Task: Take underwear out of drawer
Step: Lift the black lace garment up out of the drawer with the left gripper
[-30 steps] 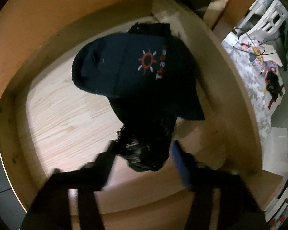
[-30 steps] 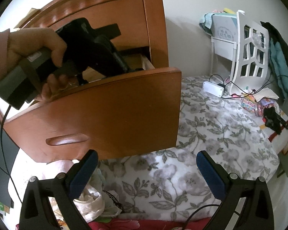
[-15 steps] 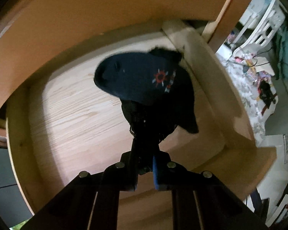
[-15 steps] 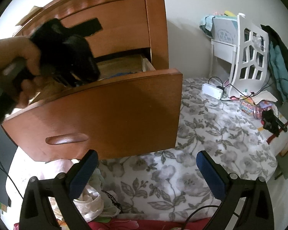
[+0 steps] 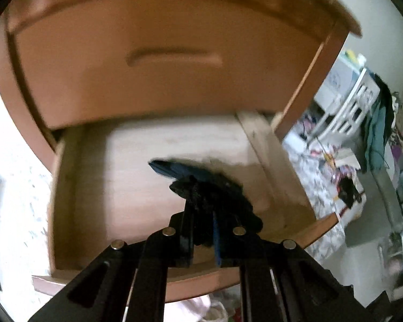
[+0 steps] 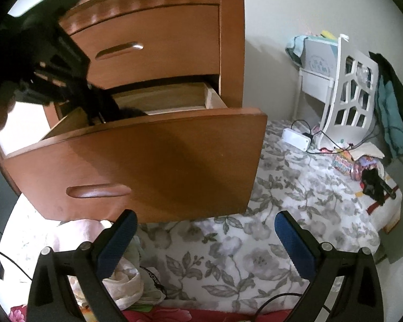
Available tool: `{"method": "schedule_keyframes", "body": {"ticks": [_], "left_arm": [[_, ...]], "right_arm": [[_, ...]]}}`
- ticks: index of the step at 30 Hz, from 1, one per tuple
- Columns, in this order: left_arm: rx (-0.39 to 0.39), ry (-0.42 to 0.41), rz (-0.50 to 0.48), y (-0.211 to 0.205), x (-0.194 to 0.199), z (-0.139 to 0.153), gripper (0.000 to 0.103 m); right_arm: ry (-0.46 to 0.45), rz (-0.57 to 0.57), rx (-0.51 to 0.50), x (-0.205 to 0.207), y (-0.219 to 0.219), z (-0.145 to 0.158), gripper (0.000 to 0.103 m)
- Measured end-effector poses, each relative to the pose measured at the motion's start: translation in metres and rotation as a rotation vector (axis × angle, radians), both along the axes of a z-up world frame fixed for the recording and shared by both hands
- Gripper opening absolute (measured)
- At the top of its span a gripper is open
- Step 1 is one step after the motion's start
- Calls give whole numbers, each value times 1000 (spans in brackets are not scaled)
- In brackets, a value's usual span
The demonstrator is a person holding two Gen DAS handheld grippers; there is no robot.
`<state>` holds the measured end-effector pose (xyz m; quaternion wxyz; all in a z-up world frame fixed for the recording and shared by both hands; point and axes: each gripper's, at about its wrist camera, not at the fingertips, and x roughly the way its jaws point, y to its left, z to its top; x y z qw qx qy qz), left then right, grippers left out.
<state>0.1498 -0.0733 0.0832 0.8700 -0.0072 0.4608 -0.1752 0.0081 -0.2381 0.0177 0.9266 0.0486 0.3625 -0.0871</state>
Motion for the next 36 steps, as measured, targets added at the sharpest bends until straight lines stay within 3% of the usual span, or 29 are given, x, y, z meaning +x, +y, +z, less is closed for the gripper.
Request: {"method": "schedule_keyframes", "body": {"ticks": [4,14,36], "left_arm": [[-44,-73,20,11,-7,6,11],[-185,-84,99,46,-26,8,11],[-241,-220,159,84,-50,69,11]], "right_arm": [[2,1,-8,0,1,0,103],[-6,2,-12,-1,1,1,103],[-11,5,-20,-3,2,3,103]]}}
